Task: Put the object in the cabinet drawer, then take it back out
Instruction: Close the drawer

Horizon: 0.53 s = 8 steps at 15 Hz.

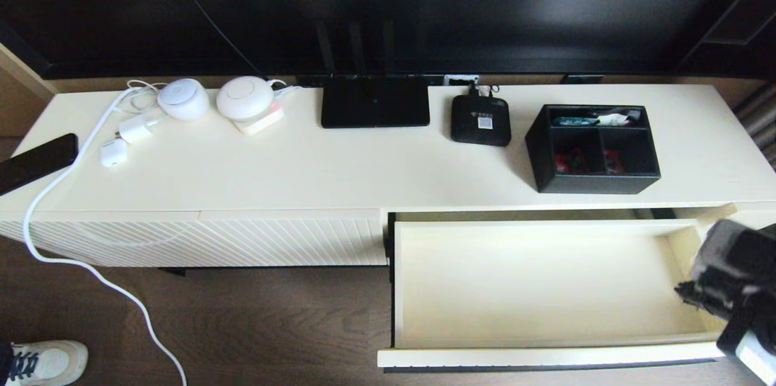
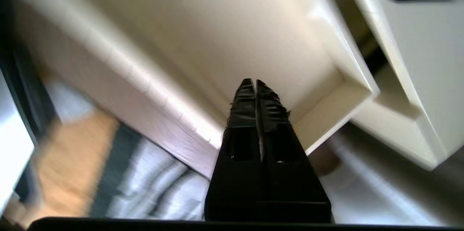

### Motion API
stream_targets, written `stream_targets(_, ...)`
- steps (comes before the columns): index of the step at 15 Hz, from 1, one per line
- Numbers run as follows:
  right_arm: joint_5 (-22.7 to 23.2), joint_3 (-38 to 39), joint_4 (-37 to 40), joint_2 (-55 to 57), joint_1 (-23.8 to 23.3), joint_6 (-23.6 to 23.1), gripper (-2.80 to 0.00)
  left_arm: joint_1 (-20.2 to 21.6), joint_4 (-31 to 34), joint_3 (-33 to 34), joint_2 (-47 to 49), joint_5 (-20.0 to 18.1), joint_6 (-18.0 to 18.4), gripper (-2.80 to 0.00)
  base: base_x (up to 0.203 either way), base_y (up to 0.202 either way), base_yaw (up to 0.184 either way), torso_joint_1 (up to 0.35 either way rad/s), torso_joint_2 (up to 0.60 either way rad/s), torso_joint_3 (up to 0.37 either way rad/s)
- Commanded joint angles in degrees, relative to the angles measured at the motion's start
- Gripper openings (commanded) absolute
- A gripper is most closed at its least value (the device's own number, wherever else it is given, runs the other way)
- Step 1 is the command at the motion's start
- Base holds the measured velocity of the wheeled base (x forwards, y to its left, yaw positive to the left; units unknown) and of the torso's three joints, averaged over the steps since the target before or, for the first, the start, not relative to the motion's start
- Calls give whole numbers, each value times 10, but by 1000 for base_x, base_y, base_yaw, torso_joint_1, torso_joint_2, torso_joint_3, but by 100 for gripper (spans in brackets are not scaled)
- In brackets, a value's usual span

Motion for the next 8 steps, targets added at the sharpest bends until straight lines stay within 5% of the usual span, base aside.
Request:
stream_targets(1, 1, 95, -27, -36, 33, -105, -280, 0, 0, 0, 1, 0, 0, -280, 0, 0, 0, 0, 0, 0)
stream_targets(8, 4, 257, -205, 114, 83, -144, -280, 0, 0, 0, 0, 0, 0, -280, 0, 0, 0, 0, 0, 0)
